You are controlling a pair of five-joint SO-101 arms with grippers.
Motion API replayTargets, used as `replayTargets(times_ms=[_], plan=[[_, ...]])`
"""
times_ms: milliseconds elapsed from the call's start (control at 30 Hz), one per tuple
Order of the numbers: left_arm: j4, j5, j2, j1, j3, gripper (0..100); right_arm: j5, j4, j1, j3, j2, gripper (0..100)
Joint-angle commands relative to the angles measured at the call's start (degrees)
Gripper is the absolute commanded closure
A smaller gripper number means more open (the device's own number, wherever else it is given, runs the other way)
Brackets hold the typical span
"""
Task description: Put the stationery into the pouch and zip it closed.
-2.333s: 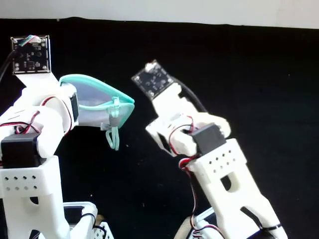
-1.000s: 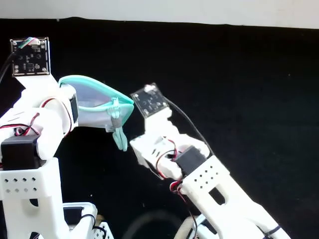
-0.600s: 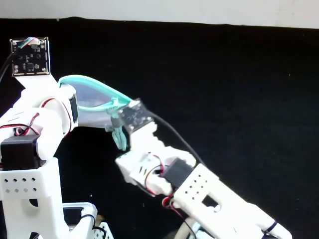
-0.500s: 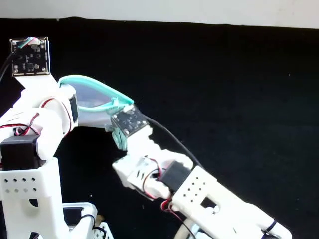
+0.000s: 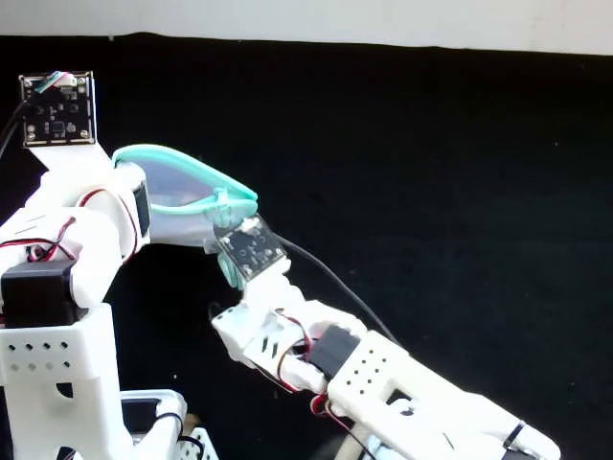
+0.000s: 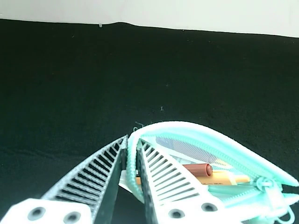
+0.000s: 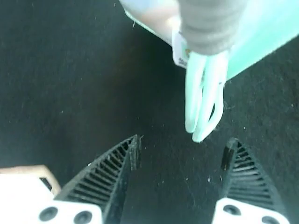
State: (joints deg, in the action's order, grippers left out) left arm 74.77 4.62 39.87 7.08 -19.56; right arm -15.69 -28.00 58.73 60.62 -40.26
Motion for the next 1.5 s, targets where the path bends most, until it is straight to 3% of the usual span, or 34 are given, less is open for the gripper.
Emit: replayTargets(times_ms=[0, 233, 467, 767, 833, 933, 1467], plan=[[-0.09, -0.09, -1.8, -1.45, -2.68, 99, -0.09, 5.49, -1.19, 1.19, -0.66, 71.6], [-2.46, -0.09, -1.8, -1.54, -5.05, 99, 0.0, 7.08, -5.67, 1.45, -0.57, 72.6], [-2.46, -0.09, -1.8, -1.45, -5.05, 99, 0.0, 7.16, -6.11, 1.54, -0.57, 89.1], [-2.46, -0.09, -1.8, -1.45, -5.14, 99, 0.18, 7.16, -6.11, 1.63, -0.57, 90.0], [-2.46, -0.09, -1.8, -1.45, -5.14, 99, 4.22, 7.16, -7.08, 1.54, -0.57, 90.8], [-2.46, -0.09, -1.8, -1.45, -5.14, 99, 9.41, 7.08, -9.54, 1.54, -0.57, 99.6], [-2.46, -0.09, -1.8, -1.45, -5.14, 99, 9.76, 4.09, -20.79, 0.92, -0.66, 99.3]])
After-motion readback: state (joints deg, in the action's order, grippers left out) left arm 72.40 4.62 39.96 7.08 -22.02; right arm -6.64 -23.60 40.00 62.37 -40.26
